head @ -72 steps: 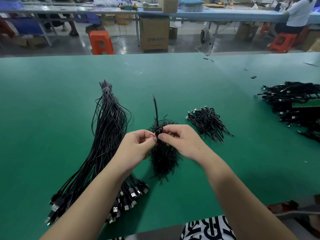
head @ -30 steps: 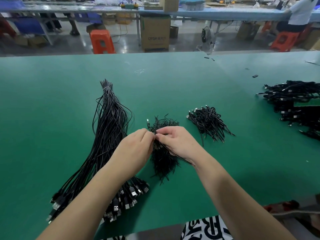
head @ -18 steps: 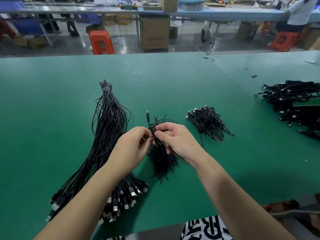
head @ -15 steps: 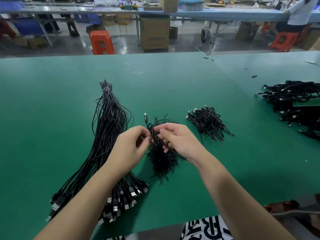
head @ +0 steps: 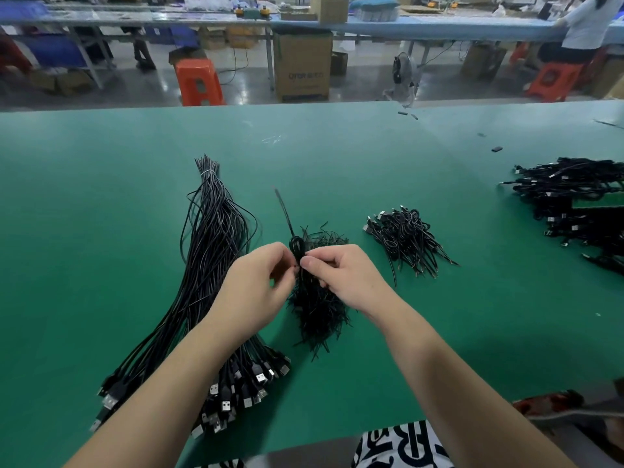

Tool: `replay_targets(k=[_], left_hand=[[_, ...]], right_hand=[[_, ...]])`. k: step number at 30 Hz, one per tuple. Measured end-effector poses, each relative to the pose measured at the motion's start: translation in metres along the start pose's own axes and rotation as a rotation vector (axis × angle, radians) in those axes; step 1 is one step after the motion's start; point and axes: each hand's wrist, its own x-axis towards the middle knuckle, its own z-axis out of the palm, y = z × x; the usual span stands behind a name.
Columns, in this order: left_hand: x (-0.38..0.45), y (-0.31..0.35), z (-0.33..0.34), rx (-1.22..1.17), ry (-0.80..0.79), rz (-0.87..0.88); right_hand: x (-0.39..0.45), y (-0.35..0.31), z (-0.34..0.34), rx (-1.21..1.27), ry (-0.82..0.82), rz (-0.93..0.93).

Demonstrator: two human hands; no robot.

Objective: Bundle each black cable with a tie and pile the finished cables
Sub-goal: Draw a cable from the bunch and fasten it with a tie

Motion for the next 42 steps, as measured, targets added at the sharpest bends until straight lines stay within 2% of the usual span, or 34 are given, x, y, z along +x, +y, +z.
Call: replay_targets(k=[3,5,8,13,16,19,21,23,27,30,37,42], left_hand=[[-0.001,-0.002,0.002,0.374,0.065,0.324],[-0.002,-0.003,0.004,0.461,0.093,0.390],[-0.005,0.001,0.006,0.307,0.116,0.254],[0.001,0.004,0.005,-0.219,0.027,-0.226],[0.004,0.001,0.001,-0.364,-0.022,-0.331],[0.003,0.000,0.001,-0.402,-0.049,-0.343],[0.001,0.001,0.002,-0.340,-0.044,-0.304],[-0.001,0.002,0.001,-0.164,-0.009,-0.180],[-0.003,0.006,0.000,0.312,0.074,0.236],[-0.003,0.004,0.000,0.500,0.072,0.401],[-0.003,-0.004,-0.002,0.496,0.132,0.414],[-0.004,0.000,-0.004,0.285,0.173,0.333]], right_hand=[[0.001,0.002,0.003,0.082,0.005,0.063],[0.002,0.002,0.002,0.083,0.003,0.052],[0.000,0.000,-0.002,0.150,-0.022,0.021],[-0.002,0.000,-0.010,0.142,-0.092,-0.046],[-0.004,0.000,-0.013,0.122,-0.127,-0.060],[-0.004,0.001,-0.011,0.014,-0.069,-0.077],[-0.003,0.002,-0.011,-0.138,-0.003,-0.096],[-0.003,0.002,-0.009,-0.208,0.019,-0.093],[-0.005,0.002,-0.004,-0.157,-0.055,-0.024],[-0.005,0.003,-0.003,-0.139,-0.074,-0.016],[-0.005,0.001,-0.001,-0.045,-0.181,-0.065],[-0.006,-0.002,-0.007,-0.078,-0.137,-0.123]])
